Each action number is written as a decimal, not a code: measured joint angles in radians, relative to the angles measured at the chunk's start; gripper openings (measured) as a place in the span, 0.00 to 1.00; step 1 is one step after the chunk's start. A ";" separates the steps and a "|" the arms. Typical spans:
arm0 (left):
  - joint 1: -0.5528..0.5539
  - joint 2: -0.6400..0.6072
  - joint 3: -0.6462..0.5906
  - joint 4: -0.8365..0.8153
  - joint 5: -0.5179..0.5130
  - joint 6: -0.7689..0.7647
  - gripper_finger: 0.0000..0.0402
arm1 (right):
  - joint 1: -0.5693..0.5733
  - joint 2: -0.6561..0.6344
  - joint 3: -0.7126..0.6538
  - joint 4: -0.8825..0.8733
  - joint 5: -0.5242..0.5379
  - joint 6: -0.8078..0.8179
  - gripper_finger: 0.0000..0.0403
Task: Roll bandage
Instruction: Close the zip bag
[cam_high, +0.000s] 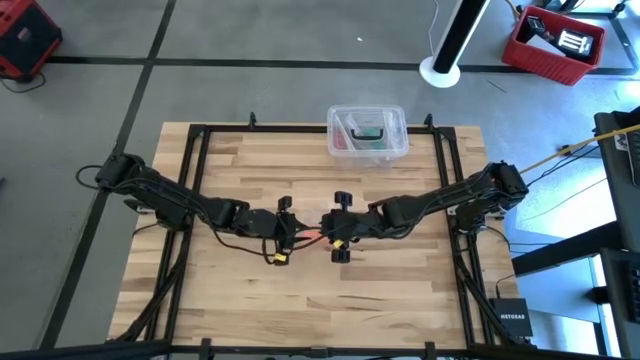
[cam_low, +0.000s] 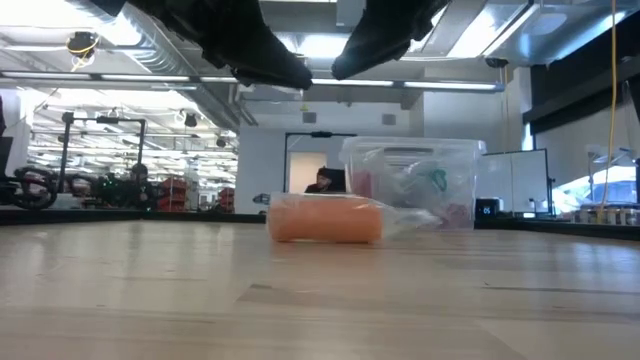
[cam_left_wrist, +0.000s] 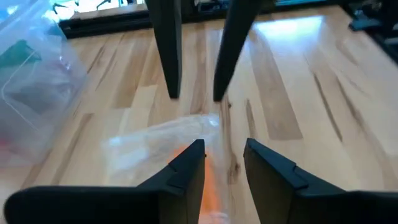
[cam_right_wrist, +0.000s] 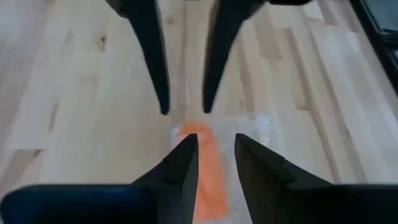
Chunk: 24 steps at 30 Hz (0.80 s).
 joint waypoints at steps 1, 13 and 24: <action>0.001 0.001 0.000 -0.008 -0.003 0.000 0.26 | 0.000 -0.002 0.000 -0.009 0.005 0.000 0.27; 0.022 0.052 0.000 -0.066 -0.018 -0.029 0.23 | 0.000 -0.077 -0.151 -0.137 0.075 0.143 0.25; 0.067 0.289 0.000 -0.012 -0.005 -0.106 0.22 | 0.000 -0.076 -0.536 0.310 0.176 0.498 0.45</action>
